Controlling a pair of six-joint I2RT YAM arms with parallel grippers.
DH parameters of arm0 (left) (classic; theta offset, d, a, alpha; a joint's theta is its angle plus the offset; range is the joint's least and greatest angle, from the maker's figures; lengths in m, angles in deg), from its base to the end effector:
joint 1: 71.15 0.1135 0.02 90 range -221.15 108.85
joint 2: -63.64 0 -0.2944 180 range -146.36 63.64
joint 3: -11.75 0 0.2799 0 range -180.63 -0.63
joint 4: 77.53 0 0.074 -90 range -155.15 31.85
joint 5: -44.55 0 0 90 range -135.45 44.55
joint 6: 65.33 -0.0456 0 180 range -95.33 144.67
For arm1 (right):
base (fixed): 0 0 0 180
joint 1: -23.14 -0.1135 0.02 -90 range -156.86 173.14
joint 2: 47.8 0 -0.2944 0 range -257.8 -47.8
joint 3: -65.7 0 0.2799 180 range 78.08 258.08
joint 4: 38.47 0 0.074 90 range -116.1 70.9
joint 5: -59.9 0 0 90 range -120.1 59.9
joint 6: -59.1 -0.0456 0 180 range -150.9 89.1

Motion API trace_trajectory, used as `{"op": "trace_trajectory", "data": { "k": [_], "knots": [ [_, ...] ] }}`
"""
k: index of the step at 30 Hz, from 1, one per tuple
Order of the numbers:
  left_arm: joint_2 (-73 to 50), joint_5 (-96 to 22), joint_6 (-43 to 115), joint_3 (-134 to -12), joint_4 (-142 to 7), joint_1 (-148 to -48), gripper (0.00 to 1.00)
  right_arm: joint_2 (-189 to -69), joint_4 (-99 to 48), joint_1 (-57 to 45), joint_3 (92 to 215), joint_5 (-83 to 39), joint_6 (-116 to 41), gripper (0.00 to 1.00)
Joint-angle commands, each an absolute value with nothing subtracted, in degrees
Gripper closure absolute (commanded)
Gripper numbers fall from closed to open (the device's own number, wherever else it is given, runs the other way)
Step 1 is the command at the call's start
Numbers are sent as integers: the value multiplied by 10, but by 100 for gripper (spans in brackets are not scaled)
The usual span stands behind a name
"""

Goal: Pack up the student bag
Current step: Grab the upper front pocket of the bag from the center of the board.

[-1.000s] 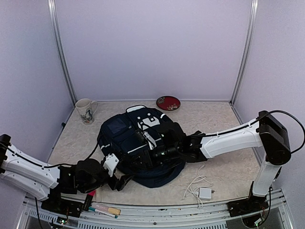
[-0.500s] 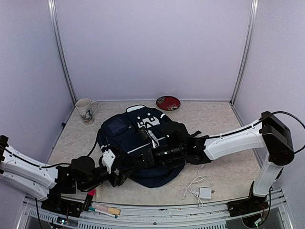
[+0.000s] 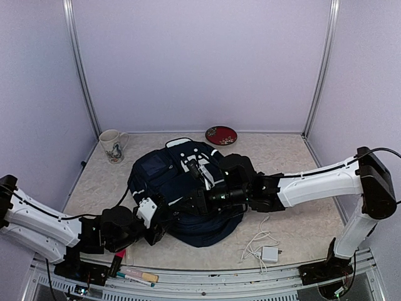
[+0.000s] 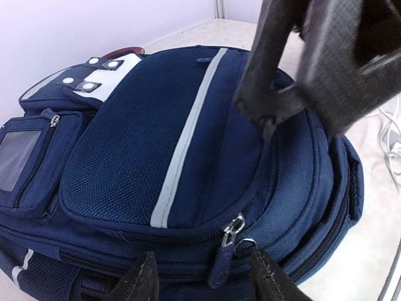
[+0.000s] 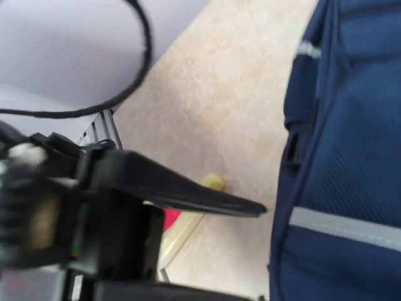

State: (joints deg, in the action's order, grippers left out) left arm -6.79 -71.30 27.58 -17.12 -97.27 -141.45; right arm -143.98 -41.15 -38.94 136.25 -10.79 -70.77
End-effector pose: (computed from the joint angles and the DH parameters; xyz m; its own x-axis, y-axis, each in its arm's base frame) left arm 0.0988 -0.2170 0.1624 -0.1612 0.3147 -0.9354 0.7035 0.7013 0.1147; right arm 0.1795 0.3709 0.2395 -0.7661 -0.1536 -0.6241 -0.6324 0.3535 0.6893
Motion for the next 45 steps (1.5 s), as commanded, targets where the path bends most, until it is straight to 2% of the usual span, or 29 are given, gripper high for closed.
{"op": "trace_trajectory", "data": {
  "k": [1,6,11,14,24,30,36,38,40,42,43,44,45],
  "knots": [
    [-68,-705,271,-197,-958,-1397,54,-1389,-366,-381,1384,-95,-638,64],
    [-24,-512,275,-183,-948,-1314,55,-1356,-314,-364,1385,-72,-599,62],
    [17,-465,263,-174,-907,-1300,58,-1325,-282,-350,1378,-93,-580,62],
    [29,-455,255,-169,-894,-1301,60,-1312,-282,-341,1368,-96,-578,62],
    [-58,-447,244,-199,-862,-1318,65,-1320,-276,-337,1362,-94,-576,61],
    [-81,-487,256,-201,-897,-1320,56,-1330,-278,-337,1363,-89,-576,60],
    [-105,-512,253,-215,-915,-1321,54,-1335,-280,-338,1362,-85,-576,60],
    [-108,-504,249,-223,-913,-1320,57,-1335,-279,-338,1360,-86,-576,60],
    [-111,-494,245,-234,-907,-1321,66,-1335,-278,-336,1360,-87,-576,60],
    [-116,-490,240,-237,-901,-1321,82,-1335,-279,-337,1360,-86,-576,60],
    [-118,-489,240,-237,-900,-1321,95,-1336,-279,-336,1359,-86,-576,60],
    [-119,-490,240,-237,-897,-1321,100,-1337,-279,-337,1358,-84,-576,60],
    [-119,-488,239,-237,-895,-1322,100,-1338,-277,-337,1359,-84,-567,60]
  ]
}}
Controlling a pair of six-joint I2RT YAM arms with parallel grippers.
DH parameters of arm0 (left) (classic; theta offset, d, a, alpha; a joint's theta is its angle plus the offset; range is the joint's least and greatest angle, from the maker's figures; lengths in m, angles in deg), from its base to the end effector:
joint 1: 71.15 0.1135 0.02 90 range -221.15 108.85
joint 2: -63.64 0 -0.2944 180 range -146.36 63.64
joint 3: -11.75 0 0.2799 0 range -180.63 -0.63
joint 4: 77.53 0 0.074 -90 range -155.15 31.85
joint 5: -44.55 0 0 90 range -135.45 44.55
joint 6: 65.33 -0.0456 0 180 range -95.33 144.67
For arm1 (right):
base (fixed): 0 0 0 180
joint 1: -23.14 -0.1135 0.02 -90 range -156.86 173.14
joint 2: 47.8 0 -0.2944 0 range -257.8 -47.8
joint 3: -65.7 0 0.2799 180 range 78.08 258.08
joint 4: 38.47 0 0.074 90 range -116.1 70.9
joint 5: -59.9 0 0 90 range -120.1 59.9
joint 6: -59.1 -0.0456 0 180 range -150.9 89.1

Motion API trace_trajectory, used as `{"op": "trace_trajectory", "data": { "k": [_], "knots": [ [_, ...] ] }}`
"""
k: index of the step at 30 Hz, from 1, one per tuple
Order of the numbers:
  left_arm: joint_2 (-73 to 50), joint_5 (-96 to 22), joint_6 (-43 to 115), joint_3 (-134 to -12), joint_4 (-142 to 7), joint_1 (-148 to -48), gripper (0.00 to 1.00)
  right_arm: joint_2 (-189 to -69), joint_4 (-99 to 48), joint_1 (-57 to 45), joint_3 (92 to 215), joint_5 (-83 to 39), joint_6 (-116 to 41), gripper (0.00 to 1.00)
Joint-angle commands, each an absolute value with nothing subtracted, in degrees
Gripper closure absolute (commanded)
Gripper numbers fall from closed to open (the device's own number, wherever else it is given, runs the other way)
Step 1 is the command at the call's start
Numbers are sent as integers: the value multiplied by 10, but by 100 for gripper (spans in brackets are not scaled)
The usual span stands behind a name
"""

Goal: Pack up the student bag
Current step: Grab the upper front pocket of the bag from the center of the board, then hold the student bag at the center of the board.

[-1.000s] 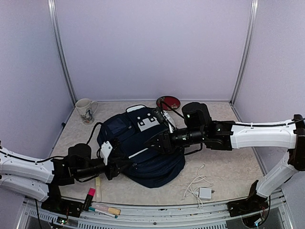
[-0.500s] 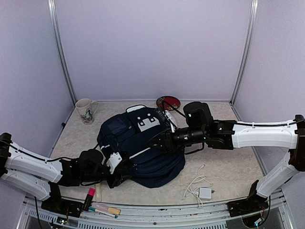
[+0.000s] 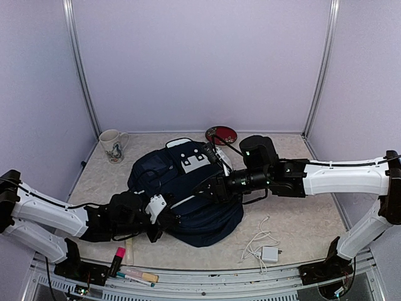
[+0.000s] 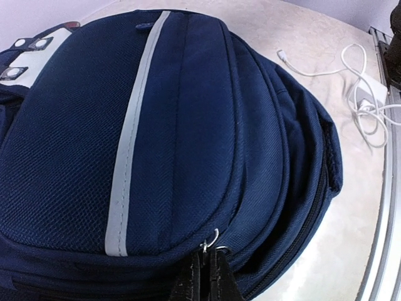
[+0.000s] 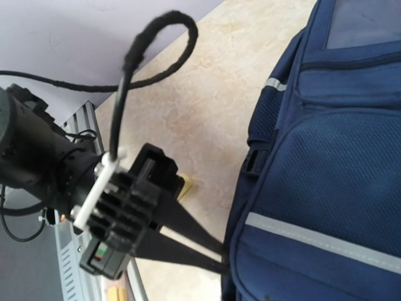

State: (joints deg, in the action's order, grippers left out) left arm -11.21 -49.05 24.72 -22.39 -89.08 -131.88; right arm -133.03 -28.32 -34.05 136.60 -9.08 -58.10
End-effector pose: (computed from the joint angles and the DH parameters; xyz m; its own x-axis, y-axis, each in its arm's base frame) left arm 0.1294 -0.2250 0.1569 -0.2390 0.4246 -0.8733 0.8436 0.5362 0.0298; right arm 0.1883 0.3222 0.2893 -0.6392 -0.2040 -0.7415 -0.7525 0.3650 0.5482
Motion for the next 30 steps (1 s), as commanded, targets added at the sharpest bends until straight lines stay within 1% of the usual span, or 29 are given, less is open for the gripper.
{"op": "trace_trajectory", "data": {
  "k": [1,4,6,8,10,12,13,16,18,19,21,25,30],
  "knots": [
    [-117,-487,239,-237,-892,-1322,100,-1340,-272,-336,1361,-84,-555,60],
    [-102,-502,241,-236,-878,-1323,100,-1350,-221,-337,1381,-105,-505,58],
    [-83,-512,241,-234,-869,-1322,100,-1362,-166,-338,1401,-156,-431,57],
    [-64,-518,238,-231,-865,-1322,100,-1372,-132,-349,1411,-221,-327,54],
    [-49,-527,237,-230,-860,-1321,100,-1382,-132,-382,1407,-300,-170,51],
    [-41,-534,238,-228,-857,-1321,100,-1389,-186,-413,1376,-380,-43,50],
    [-39,-536,240,-227,-858,-1321,100,-1392,-236,-427,1352,-417,19,50],
    [-33,-538,244,-226,-859,-1323,100,-1404,-398,-453,1269,-462,209,51],
    [-30,-542,245,-226,-859,-1326,100,-1426,-529,-461,1224,-504,307,56],
    [-28,-543,246,-225,-859,-1327,100,-1439,-565,-461,1224,-525,323,59],
    [-25,-544,244,-224,-859,-1327,100,-1458,-585,-461,1236,-554,336,62],
    [-24,-547,239,-222,-861,-1327,100,-1456,-653,-465,1213,-555,365,62],
    [-25,-551,235,-223,-862,-1328,100,-1454,-664,-466,1200,-555,375,62]
  ]
}}
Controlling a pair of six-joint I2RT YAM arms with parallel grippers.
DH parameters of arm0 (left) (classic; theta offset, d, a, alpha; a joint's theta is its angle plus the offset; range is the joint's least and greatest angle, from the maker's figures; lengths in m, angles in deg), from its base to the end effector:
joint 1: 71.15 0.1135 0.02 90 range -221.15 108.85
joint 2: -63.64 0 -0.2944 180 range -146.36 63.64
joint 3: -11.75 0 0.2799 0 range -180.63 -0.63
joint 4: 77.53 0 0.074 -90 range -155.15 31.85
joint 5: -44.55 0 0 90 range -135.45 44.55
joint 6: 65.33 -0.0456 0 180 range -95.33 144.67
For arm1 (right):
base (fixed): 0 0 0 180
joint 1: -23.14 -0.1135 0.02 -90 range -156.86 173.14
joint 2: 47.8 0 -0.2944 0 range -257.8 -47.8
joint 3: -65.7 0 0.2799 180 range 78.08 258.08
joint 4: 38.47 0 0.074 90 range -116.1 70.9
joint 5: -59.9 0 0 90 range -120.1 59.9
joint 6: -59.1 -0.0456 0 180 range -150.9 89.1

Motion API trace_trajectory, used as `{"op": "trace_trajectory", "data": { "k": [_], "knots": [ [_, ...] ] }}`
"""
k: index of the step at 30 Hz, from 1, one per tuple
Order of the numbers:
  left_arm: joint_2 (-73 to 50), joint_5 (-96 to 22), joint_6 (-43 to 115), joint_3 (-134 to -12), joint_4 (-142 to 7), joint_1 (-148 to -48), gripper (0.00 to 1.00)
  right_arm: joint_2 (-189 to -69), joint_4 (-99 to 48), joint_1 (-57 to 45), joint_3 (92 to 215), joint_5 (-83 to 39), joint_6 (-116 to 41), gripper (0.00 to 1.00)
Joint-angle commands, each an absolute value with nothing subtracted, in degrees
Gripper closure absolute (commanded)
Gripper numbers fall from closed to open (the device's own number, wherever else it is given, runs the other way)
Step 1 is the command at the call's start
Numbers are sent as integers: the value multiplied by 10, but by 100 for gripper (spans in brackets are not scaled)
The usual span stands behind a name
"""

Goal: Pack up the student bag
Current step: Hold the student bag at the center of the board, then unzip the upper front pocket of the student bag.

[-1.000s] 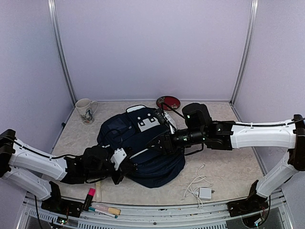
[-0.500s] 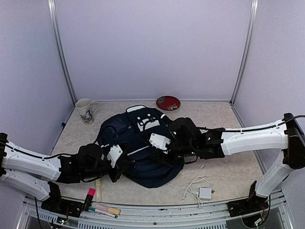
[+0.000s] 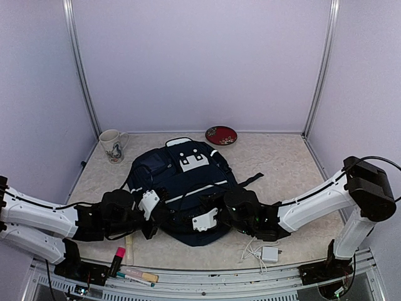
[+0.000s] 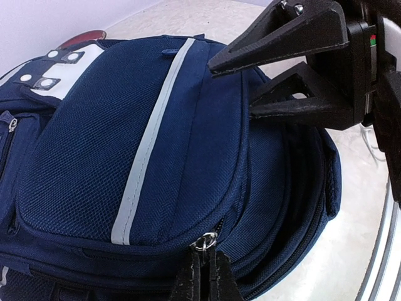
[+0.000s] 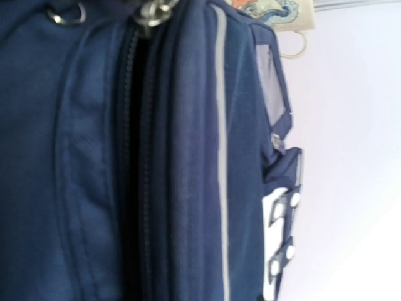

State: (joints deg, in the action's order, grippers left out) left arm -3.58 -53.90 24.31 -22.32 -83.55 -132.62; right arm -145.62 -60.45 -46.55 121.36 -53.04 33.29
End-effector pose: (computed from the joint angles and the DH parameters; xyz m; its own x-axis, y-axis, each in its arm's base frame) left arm 0.1236 -0.2132 0.1776 -0.2127 0.4043 -0.8895 0.8079 0.5848 0.0726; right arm 0.1473 0.3468 0.1773 0.6111 -0.7375 -0.2876 -0.4285 -0.0027 -0.9035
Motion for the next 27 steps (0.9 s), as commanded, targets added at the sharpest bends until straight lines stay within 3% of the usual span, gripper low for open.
{"op": "trace_trajectory", "data": {
  "k": [1,11,14,15,27],
  "knots": [
    [-25,-551,235,-223,-862,-1328,100,-1455,-665,-466,1198,-555,378,62],
    [-22,-541,230,-223,-859,-1328,100,-1518,-686,-453,1246,-586,402,66],
    [-14,-542,231,-219,-858,-1327,100,-1538,-715,-445,1248,-602,427,95],
    [-10,-543,232,-216,-858,-1325,100,-1538,-721,-444,1247,-606,434,100],
    [8,-593,286,-215,-836,-1227,100,-1385,-644,-424,1128,-557,421,100]
  ]
}}
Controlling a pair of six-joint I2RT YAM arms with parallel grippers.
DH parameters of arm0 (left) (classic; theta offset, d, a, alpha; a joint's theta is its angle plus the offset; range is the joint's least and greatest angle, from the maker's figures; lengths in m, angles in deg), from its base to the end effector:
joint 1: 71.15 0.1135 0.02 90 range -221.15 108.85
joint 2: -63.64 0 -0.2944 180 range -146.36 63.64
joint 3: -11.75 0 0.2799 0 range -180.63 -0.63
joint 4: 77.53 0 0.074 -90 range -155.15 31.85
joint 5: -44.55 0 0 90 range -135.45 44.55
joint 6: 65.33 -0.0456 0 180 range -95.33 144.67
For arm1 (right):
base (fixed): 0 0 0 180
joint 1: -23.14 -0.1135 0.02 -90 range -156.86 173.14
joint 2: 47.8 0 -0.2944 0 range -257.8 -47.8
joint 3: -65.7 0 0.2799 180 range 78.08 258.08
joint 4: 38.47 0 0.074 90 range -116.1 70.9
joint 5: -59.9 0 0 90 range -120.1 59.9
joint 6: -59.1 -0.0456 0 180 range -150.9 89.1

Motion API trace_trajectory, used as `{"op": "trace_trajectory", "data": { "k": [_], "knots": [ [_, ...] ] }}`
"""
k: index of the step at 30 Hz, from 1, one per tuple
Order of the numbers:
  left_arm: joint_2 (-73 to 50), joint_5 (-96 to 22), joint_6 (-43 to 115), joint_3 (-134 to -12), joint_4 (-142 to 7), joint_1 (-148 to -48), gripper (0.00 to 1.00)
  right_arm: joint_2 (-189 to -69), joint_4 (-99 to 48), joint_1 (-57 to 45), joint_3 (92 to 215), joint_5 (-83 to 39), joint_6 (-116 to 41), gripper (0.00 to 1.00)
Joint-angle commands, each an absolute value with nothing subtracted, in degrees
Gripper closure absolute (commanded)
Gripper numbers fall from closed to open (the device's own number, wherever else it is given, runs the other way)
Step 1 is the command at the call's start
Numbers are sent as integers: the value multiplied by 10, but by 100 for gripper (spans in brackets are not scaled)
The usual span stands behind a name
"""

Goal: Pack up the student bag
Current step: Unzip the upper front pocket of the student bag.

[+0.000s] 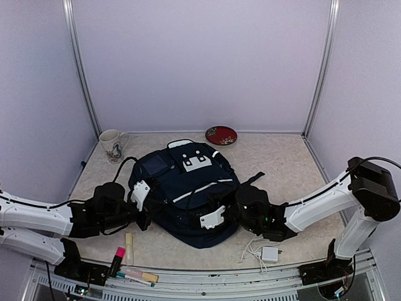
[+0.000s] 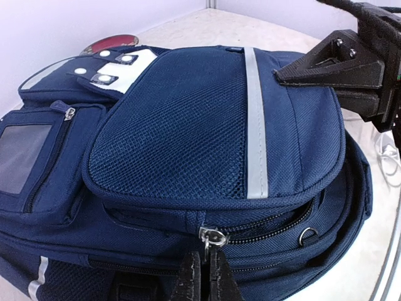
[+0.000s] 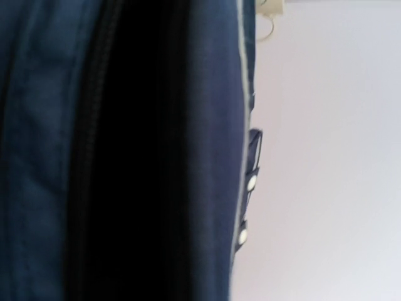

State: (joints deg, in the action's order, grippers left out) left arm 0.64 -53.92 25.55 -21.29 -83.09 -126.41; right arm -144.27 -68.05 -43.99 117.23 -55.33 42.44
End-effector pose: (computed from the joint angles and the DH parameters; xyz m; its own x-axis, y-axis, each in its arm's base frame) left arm 0.1408 -0.1912 0.1868 -0.2467 0.3291 -0.9115 0.7326 0.6790 0.0469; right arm 0.1588 0.3264 0.1778 0.6160 -0.7696 -0.1683 -0.2918 -0.0244 -0.9562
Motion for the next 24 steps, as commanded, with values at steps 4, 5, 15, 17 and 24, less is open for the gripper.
{"op": "trace_trajectory", "data": {
  "k": [4,5,15,17,24],
  "knots": [
    [-26,-597,297,-235,-827,-1210,100,-1367,-628,-420,1133,-522,406,100],
    [-34,-596,298,-240,-825,-1211,100,-1372,-628,-419,1139,-522,405,100],
    [-32,-700,487,-310,-664,-1202,21,-1514,-585,-403,1264,-577,322,100],
    [-30,-716,580,-341,-563,-1203,26,-1521,-560,-407,1290,-597,287,86],
    [9,-751,772,-354,-351,-1268,1,-1440,-504,-427,1291,-587,125,5]
  ]
}}
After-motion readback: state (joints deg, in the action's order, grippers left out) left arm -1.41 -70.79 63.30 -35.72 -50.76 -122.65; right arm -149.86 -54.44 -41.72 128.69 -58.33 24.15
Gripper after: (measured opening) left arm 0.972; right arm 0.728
